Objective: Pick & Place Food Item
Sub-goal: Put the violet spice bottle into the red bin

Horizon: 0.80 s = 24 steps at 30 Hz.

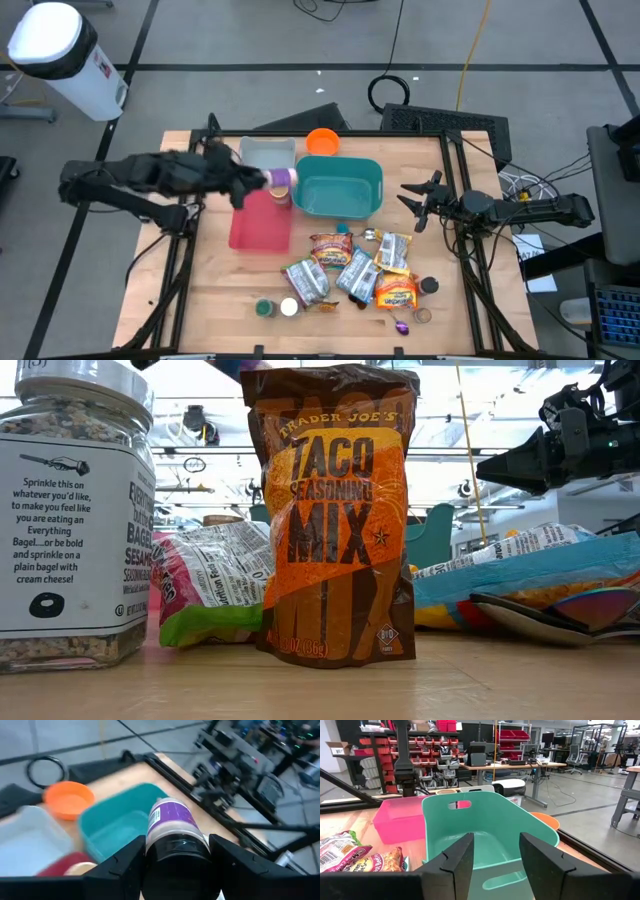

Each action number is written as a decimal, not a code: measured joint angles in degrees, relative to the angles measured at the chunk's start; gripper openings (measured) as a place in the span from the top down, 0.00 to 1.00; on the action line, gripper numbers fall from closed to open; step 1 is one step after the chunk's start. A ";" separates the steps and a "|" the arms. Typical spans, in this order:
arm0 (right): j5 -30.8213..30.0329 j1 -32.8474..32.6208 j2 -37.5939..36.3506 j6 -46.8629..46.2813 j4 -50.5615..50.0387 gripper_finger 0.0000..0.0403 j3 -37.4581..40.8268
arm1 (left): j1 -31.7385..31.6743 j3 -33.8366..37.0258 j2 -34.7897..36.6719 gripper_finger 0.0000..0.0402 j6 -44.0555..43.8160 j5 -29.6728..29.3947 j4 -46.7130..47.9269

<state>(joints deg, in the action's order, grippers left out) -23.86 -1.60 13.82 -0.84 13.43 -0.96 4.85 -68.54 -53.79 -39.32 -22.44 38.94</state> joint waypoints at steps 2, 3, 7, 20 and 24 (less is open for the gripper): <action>0.00 0.01 0.02 0.00 0.00 0.63 -0.01 | -2.52 -3.69 0.96 0.50 0.54 0.54 3.70; 0.00 0.01 0.00 0.00 0.00 0.63 0.01 | -3.72 -6.33 1.03 0.50 1.26 1.17 5.83; 0.00 0.01 0.00 0.00 0.00 0.63 -0.01 | -7.28 -19.21 -0.66 0.50 6.68 2.63 13.02; 0.00 0.01 0.00 0.00 0.00 0.63 0.01 | -17.26 -41.11 -17.06 0.50 11.58 4.48 48.69; 0.00 0.00 0.00 0.00 0.00 0.63 0.01 | -19.45 -37.83 -20.90 0.50 12.49 10.24 50.70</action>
<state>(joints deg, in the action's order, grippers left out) -23.86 -1.60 13.82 -0.84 13.43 -0.95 -14.60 -106.36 -74.69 -26.83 -12.20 89.64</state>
